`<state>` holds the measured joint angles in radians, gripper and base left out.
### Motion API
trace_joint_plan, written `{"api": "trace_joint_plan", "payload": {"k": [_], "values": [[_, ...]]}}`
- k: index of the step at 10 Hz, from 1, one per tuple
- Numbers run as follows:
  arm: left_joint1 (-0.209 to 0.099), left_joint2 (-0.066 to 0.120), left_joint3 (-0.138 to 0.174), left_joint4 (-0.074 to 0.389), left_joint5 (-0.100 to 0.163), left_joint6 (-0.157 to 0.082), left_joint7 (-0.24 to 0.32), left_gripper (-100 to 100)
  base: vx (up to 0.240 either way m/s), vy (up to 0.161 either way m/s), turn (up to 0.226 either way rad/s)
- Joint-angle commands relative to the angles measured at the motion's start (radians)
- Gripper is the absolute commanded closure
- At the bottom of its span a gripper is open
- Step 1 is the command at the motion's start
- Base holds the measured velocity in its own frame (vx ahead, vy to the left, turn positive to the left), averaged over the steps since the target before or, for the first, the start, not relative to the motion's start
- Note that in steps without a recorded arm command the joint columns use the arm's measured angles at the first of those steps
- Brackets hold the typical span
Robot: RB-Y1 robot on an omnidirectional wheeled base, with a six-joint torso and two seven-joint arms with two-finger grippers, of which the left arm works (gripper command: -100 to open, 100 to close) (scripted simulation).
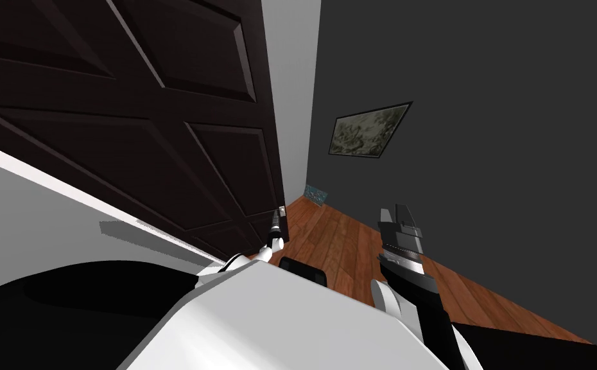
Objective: Push the door open
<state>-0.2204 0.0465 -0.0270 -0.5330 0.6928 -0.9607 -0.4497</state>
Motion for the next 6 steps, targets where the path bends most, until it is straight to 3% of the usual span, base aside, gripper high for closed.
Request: {"api": "trace_joint_plan", "payload": {"k": [1,6], "values": [[-0.001,0.003,-0.027,-0.001,0.035,-0.014,-0.016,-100,-0.056,0.025,0.006],[-0.012,-0.006,-0.123,0.013,0.158,-0.069,-0.066,-100,-0.050,0.011,0.006]]}}
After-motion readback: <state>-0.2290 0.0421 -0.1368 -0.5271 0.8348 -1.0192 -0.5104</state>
